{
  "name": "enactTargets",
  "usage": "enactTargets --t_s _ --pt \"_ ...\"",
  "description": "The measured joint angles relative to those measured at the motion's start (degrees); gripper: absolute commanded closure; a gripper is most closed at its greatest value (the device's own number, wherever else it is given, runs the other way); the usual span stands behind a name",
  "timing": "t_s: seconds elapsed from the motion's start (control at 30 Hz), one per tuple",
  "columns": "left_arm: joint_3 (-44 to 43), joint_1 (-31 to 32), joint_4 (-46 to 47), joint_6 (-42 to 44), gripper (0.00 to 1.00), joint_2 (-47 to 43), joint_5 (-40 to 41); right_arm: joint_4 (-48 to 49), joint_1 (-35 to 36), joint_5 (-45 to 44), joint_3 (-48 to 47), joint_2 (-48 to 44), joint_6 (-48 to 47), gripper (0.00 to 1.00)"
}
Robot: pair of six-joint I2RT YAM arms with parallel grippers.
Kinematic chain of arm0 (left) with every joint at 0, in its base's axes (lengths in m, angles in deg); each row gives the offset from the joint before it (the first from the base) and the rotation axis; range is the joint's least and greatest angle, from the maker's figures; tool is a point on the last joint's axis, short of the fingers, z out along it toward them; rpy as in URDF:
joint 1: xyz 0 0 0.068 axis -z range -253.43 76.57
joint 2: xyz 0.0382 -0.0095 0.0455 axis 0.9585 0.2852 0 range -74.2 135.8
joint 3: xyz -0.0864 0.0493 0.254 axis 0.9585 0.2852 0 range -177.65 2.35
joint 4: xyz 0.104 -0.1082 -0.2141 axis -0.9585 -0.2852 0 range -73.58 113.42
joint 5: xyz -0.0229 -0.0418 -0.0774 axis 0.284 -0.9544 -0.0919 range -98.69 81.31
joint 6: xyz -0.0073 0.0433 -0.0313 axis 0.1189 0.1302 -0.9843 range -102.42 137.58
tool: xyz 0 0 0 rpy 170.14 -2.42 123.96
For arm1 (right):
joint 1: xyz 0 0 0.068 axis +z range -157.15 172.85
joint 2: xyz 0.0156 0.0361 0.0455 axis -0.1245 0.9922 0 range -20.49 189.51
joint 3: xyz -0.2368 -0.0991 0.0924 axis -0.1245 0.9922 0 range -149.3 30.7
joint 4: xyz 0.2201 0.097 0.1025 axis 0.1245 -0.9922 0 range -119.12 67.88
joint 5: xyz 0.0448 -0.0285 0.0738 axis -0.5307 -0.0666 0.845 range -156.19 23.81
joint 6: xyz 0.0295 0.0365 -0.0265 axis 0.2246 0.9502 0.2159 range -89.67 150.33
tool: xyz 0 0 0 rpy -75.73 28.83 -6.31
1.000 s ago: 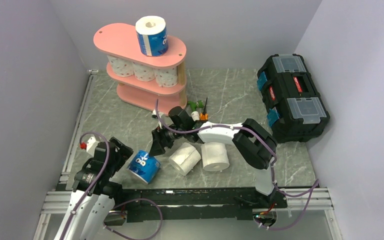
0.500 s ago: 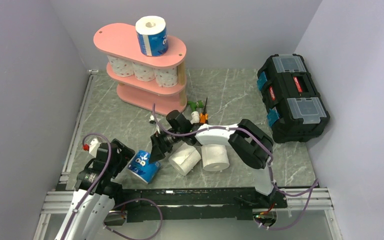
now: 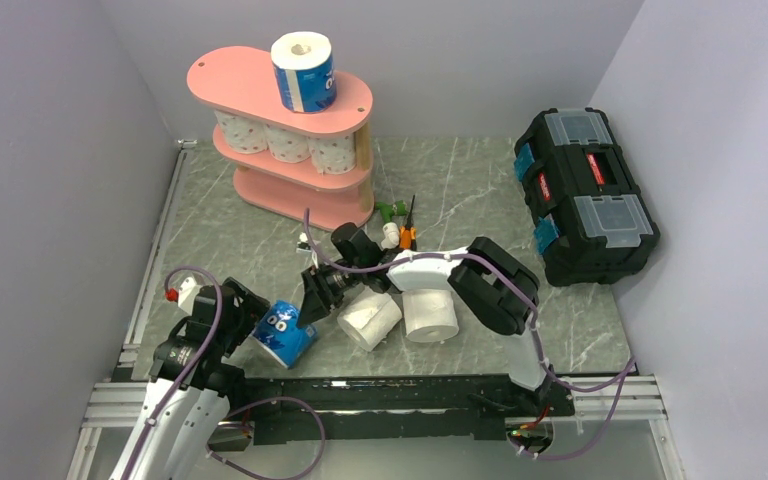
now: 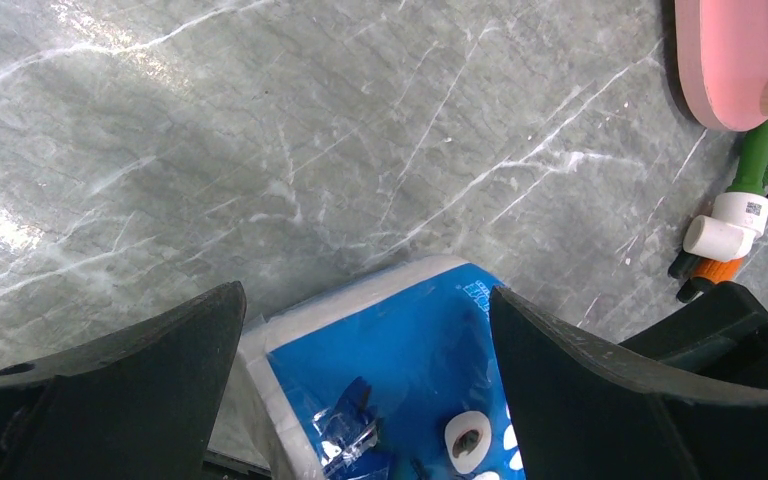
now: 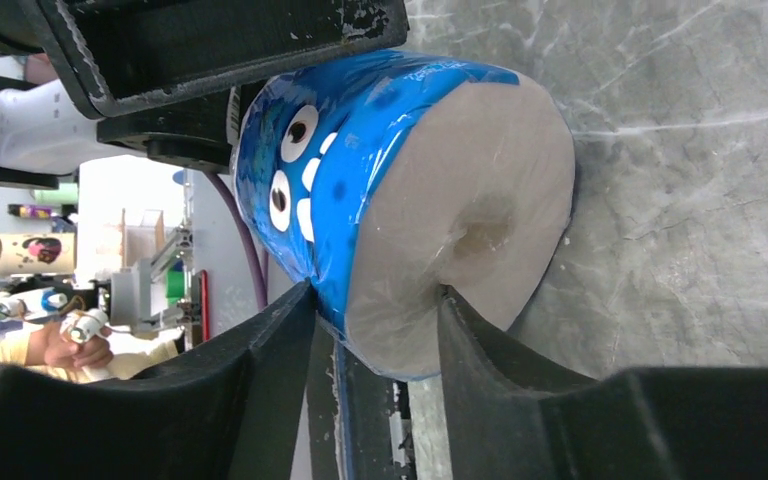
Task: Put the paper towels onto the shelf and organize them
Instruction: Adjust the paper towel at the center of the board.
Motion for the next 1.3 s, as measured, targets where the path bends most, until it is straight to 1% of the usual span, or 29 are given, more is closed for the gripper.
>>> enactTargets --t_s 0.07,0.13,0.2,0.3,0.37,0.47,0.63,0.83,0.93,1.1,1.3 --pt "0.00 0.00 0.00 0.00 0.02 0.00 0.00 0.87 0.02 0.42 0.00 0.17 0.59 0.62" --pt "0.00 0.00 0.00 -0.02 0.01 0.00 0.00 1.46 0.02 0.55 0.00 0.20 1.14 0.65" --pt "0.00 0.00 0.00 0.00 0.01 -0.02 0.00 2.05 0.02 0.57 0.04 0.20 1.49 0.67" --pt "0.00 0.00 0.00 0.00 0.01 -0.02 0.02 2.56 0.02 0.59 0.13 0.20 1.66 0.67" --pt "0.00 0.00 0.00 0.00 0.01 -0.02 0.02 3.10 0.02 0.61 0.39 0.15 1.79 0.63" --pt "0.04 0.00 0.02 0.02 0.02 -0.02 0.02 4.35 0.02 0.85 1.03 0.15 2.73 0.53" --pt "0.90 0.00 0.42 0.00 0.02 -0.13 -0.31 7.23 0.02 1.42 1.73 0.15 5.99 0.43" --pt "0.96 0.00 0.39 0.02 0.02 -0.13 -0.31 13.42 -0.09 3.43 2.34 0.66 11.37 0.43" --pt "0.96 0.00 0.42 0.02 0.02 -0.13 -0.31 14.38 -0.09 4.46 2.29 1.40 12.72 0.43" --pt "0.96 -0.02 0.44 0.02 0.02 -0.13 -0.28 13.92 -0.11 6.25 0.96 3.32 13.57 0.41" --pt "1.33 -0.02 1.01 0.00 0.02 -0.13 -0.28 9.64 0.07 6.82 -1.40 4.37 12.57 0.38"
